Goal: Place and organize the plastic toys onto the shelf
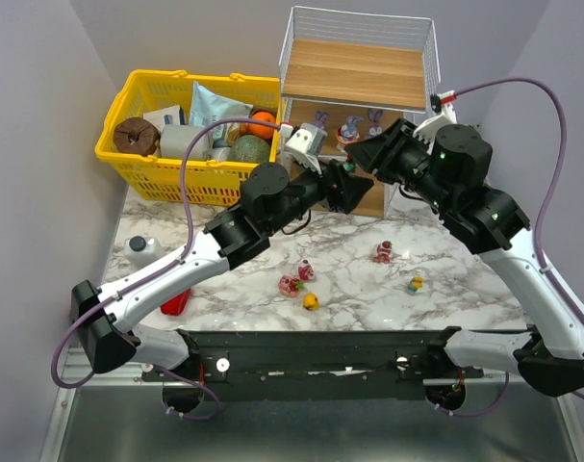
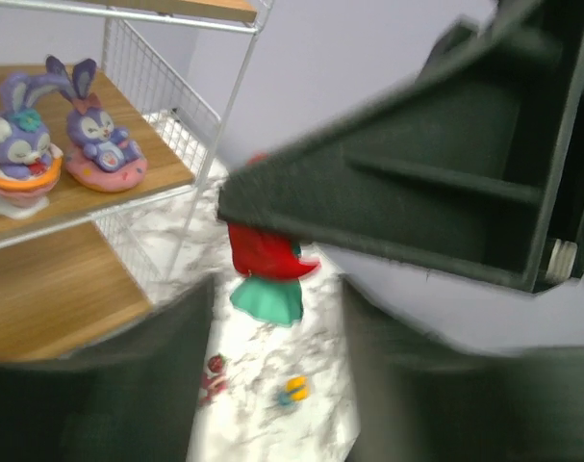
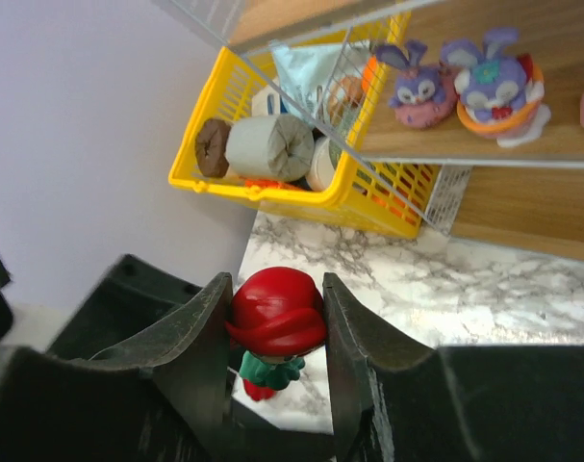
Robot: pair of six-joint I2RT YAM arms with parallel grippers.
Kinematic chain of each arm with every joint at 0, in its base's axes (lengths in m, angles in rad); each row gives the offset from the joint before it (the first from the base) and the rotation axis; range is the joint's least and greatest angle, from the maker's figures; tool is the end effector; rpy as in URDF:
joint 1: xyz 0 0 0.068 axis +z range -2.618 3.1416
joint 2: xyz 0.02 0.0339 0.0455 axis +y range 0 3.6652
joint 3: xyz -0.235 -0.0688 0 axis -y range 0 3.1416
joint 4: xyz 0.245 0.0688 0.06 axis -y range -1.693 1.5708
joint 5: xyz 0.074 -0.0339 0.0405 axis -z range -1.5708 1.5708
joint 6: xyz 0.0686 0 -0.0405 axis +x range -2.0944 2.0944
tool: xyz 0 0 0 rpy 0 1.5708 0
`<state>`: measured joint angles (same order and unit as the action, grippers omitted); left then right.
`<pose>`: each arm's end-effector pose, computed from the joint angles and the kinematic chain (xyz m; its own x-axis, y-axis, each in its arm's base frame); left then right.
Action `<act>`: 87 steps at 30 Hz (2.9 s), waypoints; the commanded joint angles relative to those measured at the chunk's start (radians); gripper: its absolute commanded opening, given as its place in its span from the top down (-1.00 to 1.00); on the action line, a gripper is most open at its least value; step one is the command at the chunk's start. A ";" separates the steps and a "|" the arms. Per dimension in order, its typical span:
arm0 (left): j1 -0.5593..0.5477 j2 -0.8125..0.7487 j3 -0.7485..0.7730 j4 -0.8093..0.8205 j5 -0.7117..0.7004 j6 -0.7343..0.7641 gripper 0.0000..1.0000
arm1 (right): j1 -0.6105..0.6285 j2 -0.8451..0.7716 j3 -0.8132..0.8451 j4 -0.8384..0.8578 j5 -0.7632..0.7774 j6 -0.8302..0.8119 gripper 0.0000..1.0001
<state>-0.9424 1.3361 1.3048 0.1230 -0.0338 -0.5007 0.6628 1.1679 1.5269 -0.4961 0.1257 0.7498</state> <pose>0.2100 -0.2851 0.4074 -0.3314 -0.3601 -0.8721 0.7177 0.5037 -0.4807 0.2236 0.1636 0.4525 -0.4282 0.5235 -0.7366 -0.3017 0.6856 0.6626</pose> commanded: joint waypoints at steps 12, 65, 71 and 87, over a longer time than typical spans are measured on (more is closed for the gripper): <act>-0.004 -0.163 -0.032 -0.290 -0.199 0.097 -0.98 | -0.011 0.323 0.584 -0.203 0.426 -0.611 0.56; 0.128 -0.209 -0.098 -0.410 -0.155 0.037 -0.98 | -0.170 0.489 0.438 0.146 0.519 -0.799 -0.13; 0.131 -0.210 -0.099 -0.401 -0.150 0.037 -0.98 | -0.170 0.477 0.453 0.134 0.485 -0.790 -0.39; 0.140 -0.210 -0.093 -0.414 -0.153 0.041 -0.97 | -0.170 0.463 0.648 -0.002 0.407 -0.753 -0.73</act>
<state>-0.8108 1.1416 1.2072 -0.2871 -0.2001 -0.4572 0.4969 1.6623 2.0937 -0.4297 0.5804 -0.0116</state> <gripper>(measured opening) 0.988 0.856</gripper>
